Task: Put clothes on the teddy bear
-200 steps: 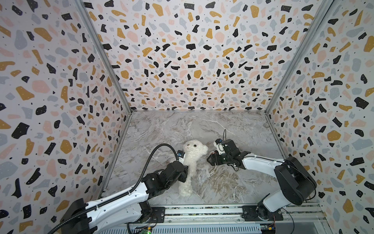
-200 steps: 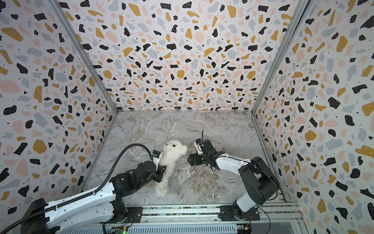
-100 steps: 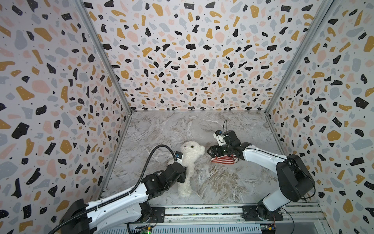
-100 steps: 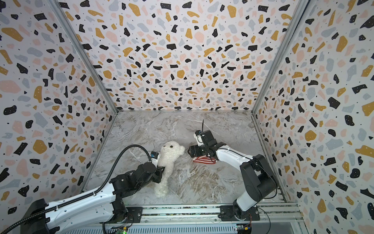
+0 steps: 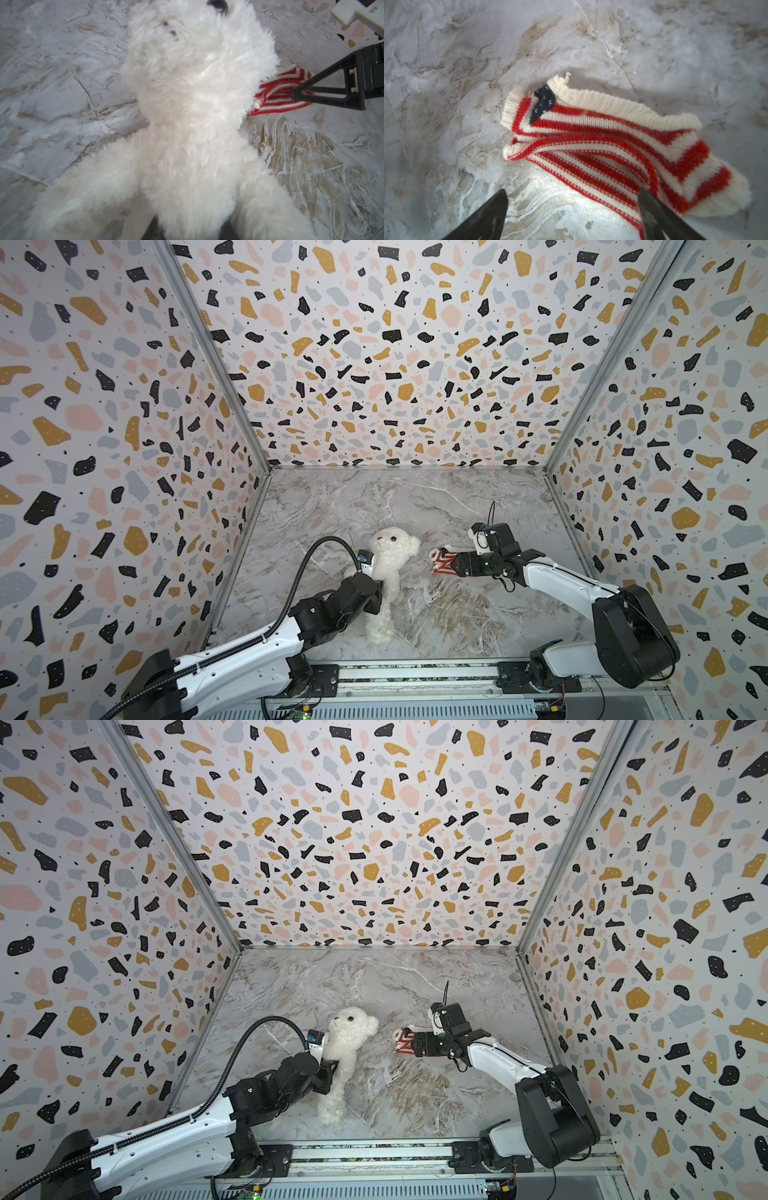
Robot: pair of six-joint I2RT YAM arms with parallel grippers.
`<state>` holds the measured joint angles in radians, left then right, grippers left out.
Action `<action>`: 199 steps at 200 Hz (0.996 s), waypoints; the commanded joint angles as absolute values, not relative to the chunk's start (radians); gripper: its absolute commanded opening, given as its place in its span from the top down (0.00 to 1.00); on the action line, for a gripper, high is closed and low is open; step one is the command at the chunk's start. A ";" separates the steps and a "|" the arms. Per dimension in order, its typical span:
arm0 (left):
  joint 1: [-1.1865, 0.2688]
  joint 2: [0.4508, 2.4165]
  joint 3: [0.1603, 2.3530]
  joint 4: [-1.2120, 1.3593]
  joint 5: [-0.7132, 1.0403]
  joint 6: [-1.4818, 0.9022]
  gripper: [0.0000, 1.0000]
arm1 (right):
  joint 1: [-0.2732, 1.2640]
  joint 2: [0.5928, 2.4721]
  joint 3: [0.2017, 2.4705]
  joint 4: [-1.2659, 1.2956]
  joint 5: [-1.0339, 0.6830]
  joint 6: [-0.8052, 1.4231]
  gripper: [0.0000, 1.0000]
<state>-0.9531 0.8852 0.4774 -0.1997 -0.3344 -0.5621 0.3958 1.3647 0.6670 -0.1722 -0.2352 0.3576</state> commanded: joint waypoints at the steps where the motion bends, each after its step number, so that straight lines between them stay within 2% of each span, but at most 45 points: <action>1: -0.950 0.867 0.467 -0.132 -0.356 -0.543 0.69 | 0.398 1.331 0.645 -0.181 -0.217 0.401 0.02; 82: -0.937 0.854 0.405 -0.077 -0.345 -0.532 0.69 | 0.506 1.345 0.580 -0.097 -0.206 0.534 0.02; 143: -0.929 0.809 0.387 -0.089 -0.347 -0.540 0.69 | 0.638 1.401 0.614 -0.051 -0.130 0.606 0.03; 199: -0.926 0.817 0.375 -0.067 -0.338 -0.538 0.68 | 0.632 1.387 0.646 -0.073 -0.028 0.576 0.04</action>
<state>-0.9325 0.8185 0.3855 -0.1333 -0.3370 -0.5430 0.6411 1.3956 0.5980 -0.0521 -0.0914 0.5804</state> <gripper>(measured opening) 0.316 0.963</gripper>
